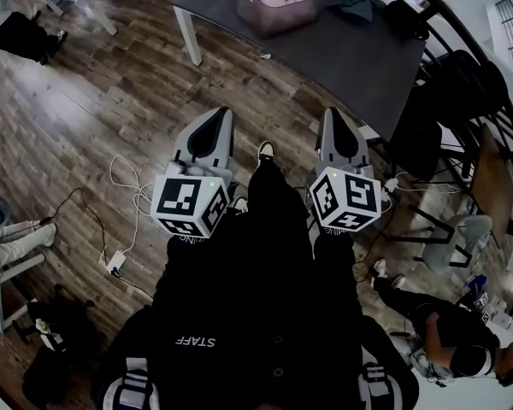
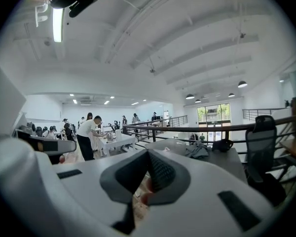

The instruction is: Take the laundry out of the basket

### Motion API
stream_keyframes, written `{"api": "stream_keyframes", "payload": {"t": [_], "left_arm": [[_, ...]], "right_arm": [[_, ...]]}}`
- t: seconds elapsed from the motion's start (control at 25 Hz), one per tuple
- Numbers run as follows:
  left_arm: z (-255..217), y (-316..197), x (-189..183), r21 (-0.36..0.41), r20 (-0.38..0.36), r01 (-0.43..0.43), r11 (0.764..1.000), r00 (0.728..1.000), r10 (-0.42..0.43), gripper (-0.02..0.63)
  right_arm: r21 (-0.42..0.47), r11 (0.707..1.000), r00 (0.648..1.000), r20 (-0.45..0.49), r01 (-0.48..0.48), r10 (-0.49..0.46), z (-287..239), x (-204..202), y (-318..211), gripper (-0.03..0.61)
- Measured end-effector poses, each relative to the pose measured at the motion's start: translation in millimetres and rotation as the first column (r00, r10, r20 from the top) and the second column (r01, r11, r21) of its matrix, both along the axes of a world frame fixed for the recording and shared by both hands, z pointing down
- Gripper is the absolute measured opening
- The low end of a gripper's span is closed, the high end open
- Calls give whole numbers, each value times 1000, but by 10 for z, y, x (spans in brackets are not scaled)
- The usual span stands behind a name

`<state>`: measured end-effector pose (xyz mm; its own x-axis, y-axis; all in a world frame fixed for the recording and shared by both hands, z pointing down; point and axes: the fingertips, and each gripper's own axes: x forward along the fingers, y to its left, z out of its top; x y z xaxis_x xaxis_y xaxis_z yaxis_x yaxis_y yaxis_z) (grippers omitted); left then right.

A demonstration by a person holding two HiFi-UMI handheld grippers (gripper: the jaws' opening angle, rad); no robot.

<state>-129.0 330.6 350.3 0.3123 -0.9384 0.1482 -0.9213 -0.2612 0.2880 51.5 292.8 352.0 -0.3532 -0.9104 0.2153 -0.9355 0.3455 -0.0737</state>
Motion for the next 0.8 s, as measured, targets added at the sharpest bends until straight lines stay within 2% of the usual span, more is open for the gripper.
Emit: {"api": "stream_keyframes", "payload": {"t": [0.28,0.56,0.8], "left_arm": [[152,-764,-68,8,-3,59,998,998,-59,2],[-22,-2035,-14,24,23,88,996,996,-88,2],[-39,-3102,178,25,62,57,998,996,-58,2]], "right_arm": [[-1,1000,999,27,-19,19,151,45,-927,14],[3,1000,999,42,29,-29,36,17,-2204,14],[-2,1000,996,91,4,-4,0,157,-3277,14]]}}
